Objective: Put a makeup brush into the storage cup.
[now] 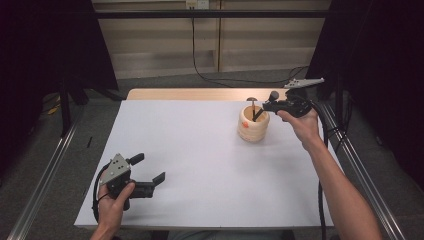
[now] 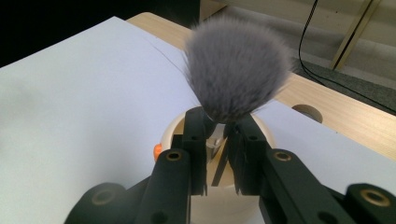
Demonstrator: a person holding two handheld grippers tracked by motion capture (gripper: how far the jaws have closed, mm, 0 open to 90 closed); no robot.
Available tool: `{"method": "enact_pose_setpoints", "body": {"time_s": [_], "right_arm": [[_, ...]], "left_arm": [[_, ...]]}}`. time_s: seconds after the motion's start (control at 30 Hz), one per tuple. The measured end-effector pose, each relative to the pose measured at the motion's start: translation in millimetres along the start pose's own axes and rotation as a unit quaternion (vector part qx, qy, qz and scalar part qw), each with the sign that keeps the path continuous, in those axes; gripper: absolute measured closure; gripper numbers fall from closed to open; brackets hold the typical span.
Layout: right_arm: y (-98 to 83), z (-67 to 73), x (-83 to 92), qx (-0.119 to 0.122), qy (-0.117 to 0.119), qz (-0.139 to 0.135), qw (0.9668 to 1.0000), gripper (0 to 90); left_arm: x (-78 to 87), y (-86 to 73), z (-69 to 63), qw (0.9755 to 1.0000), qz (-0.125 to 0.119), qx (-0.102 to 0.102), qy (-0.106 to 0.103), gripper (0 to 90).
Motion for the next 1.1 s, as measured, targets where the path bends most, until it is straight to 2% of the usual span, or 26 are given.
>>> {"method": "enact_pose_setpoints", "body": {"time_s": [0.53,0.63,0.97,1.1], "right_arm": [[-9.1,8.5,-11.8,0.003,0.009,0.011,0.9999,77.1],[-13.0,8.2,-13.2,0.002,0.008,0.014,0.9999,77.1],[-20.0,7.4,-17.3,-0.004,0.012,0.016,0.9998,76.9],[-20.4,8.8,-18.0,-0.006,0.012,0.017,0.9998,73.7]], "left_arm": [[1.2,0.4,-0.4,1.0000,0.001,-0.006,0.002,1.7],[0.7,0.5,-1.3,0.9999,0.004,-0.012,0.002,1.7],[0.2,0.0,-0.4,0.9999,0.005,-0.011,0.003,1.7],[0.5,0.3,-0.9,0.9999,0.004,-0.011,0.003,1.7]]}}
Point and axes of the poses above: each handheld gripper's, and its own axes: x roughly backward along the jaws, y roughly out of its top, z roughly to its left, the point moved 7 cm from there along -x, roughly forward along the jaws, and after that the axes turned 14 degrees about -y, right-handed, at the moved point
